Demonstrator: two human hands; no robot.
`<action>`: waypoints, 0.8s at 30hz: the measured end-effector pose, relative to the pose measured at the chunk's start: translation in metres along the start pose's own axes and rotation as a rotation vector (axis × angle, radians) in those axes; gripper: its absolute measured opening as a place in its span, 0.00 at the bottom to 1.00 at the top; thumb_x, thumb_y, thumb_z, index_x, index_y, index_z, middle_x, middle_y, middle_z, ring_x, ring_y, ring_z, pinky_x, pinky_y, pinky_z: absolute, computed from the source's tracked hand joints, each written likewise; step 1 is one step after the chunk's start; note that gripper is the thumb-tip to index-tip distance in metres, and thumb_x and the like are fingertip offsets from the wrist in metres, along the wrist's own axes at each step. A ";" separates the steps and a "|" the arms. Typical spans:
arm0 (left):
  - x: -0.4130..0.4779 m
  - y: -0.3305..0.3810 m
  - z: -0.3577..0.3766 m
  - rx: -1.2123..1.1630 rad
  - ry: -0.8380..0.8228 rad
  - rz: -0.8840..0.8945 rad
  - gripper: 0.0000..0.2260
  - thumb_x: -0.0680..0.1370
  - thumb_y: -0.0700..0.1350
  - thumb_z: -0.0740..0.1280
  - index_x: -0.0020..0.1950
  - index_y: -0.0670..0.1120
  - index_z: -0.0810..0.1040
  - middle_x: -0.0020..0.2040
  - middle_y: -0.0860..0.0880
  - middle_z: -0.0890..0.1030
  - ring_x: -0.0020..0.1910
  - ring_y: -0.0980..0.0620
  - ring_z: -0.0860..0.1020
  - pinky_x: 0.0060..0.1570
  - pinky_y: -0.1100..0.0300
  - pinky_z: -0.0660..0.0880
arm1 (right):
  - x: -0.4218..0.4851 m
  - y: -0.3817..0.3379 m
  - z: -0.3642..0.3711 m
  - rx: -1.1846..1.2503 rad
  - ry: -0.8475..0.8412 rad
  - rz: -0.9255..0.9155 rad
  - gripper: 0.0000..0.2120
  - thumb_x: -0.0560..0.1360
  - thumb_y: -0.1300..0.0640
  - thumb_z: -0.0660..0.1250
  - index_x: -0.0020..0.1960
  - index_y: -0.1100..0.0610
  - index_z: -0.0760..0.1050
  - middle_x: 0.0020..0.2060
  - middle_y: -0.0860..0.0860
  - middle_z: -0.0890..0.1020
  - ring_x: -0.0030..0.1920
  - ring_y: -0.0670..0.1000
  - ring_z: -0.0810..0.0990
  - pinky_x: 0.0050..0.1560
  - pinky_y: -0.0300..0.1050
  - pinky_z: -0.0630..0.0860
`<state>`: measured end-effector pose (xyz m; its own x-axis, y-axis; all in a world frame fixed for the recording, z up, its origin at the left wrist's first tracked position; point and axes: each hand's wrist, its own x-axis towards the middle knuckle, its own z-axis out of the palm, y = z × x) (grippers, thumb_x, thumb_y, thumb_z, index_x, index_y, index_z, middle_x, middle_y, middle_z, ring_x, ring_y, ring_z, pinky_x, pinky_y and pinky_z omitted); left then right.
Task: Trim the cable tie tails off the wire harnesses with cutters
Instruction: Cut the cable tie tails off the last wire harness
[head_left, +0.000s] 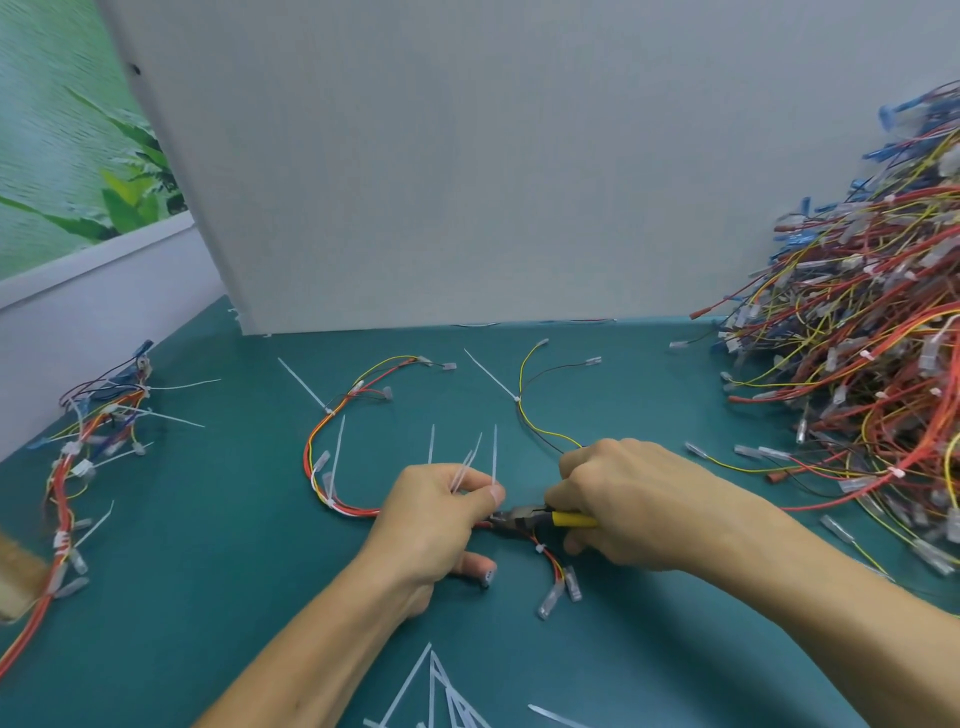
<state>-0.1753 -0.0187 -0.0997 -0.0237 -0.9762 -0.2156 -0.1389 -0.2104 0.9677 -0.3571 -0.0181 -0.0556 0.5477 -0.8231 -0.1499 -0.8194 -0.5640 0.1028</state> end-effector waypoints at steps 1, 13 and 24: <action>-0.001 0.001 0.000 -0.002 0.000 0.001 0.06 0.75 0.38 0.70 0.39 0.39 0.81 0.35 0.47 0.72 0.19 0.59 0.67 0.24 0.59 0.75 | 0.000 0.000 0.000 0.000 0.002 0.000 0.11 0.76 0.47 0.67 0.54 0.52 0.77 0.42 0.47 0.67 0.41 0.55 0.67 0.39 0.45 0.67; -0.005 0.036 -0.029 -0.439 -0.064 0.190 0.15 0.82 0.45 0.56 0.35 0.47 0.67 0.26 0.51 0.59 0.19 0.56 0.55 0.20 0.63 0.67 | -0.027 0.019 -0.007 0.028 -0.081 0.065 0.07 0.74 0.49 0.68 0.51 0.48 0.74 0.45 0.45 0.68 0.51 0.55 0.75 0.43 0.46 0.71; 0.006 0.019 -0.029 -0.438 -0.121 0.217 0.10 0.83 0.38 0.54 0.50 0.42 0.74 0.31 0.48 0.72 0.27 0.52 0.71 0.28 0.59 0.72 | -0.045 0.021 -0.029 0.214 -0.073 0.218 0.15 0.73 0.41 0.67 0.37 0.49 0.67 0.37 0.49 0.75 0.41 0.51 0.74 0.40 0.49 0.73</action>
<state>-0.1494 -0.0301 -0.0784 -0.1240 -0.9922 0.0079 0.3098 -0.0311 0.9503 -0.3938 0.0049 -0.0186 0.3482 -0.9117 -0.2179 -0.9373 -0.3417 -0.0683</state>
